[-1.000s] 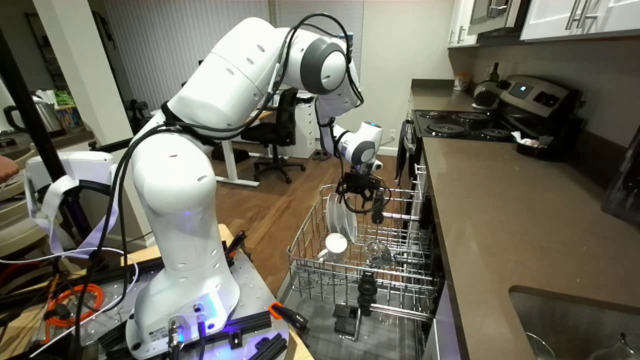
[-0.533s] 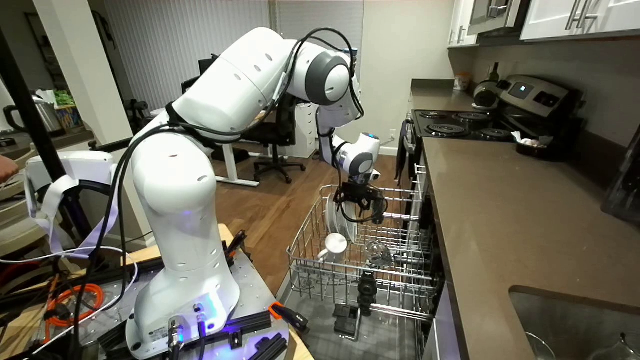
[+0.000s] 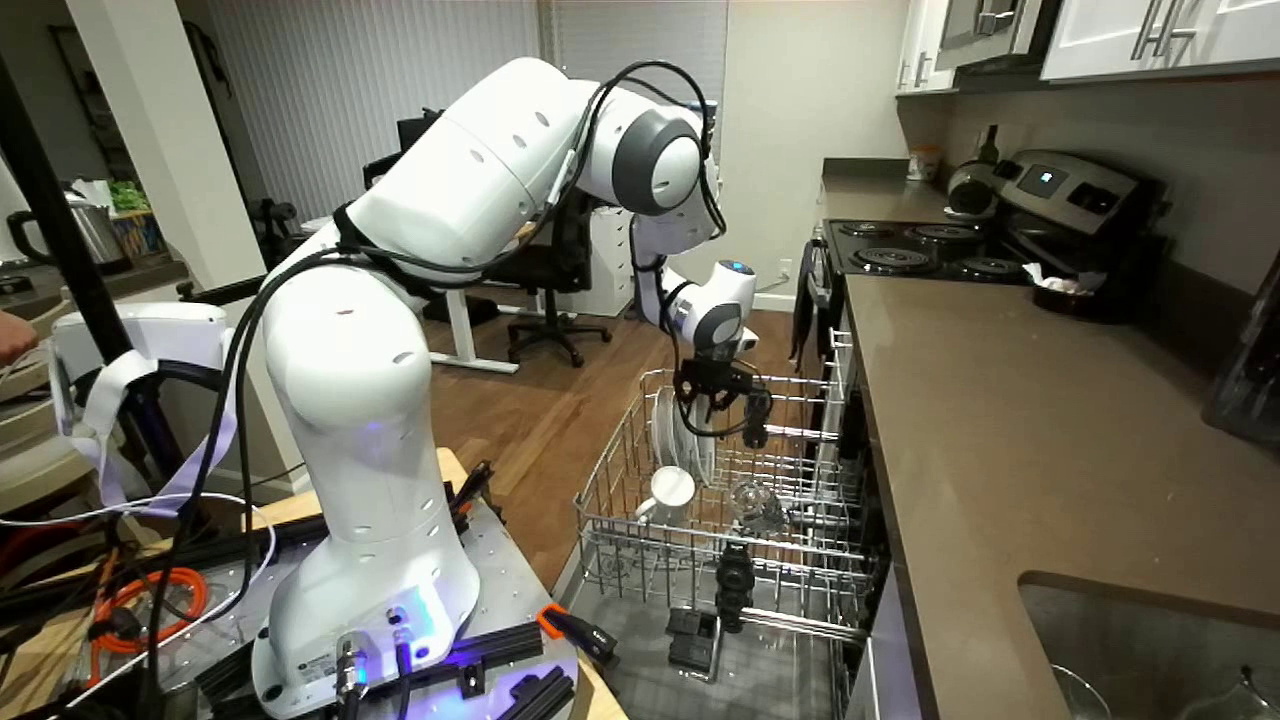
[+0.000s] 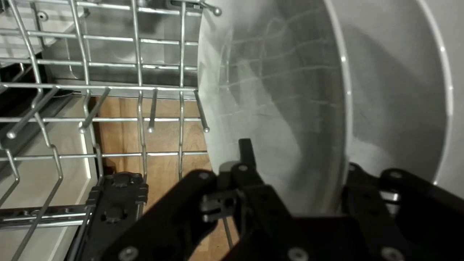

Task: Remove the first plate at the right out of the dishwasher and put it on the counter top

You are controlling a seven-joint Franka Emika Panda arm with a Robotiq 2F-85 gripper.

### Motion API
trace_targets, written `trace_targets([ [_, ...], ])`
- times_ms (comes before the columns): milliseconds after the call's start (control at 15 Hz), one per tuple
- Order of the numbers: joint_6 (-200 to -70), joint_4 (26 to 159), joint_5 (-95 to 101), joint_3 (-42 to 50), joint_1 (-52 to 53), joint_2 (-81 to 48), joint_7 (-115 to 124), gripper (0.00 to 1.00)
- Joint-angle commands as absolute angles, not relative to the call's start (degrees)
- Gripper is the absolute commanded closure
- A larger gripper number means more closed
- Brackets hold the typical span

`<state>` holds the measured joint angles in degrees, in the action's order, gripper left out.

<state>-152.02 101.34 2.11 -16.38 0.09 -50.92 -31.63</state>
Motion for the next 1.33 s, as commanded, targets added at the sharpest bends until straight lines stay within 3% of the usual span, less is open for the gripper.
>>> trace_targets([
  [0,-151.4,102.1,1.6,-19.4,-2.9,-50.6,-33.6,0.86],
  [200,-148.8,102.4,0.7,-21.4,-5.1,-49.6,-34.3,0.98],
  [267,-147.7,102.6,0.7,-21.4,-5.7,-48.9,-34.2,0.94],
  [1267,-133.6,105.1,-1.7,-20.1,-5.7,-37.4,-33.6,0.95],
])
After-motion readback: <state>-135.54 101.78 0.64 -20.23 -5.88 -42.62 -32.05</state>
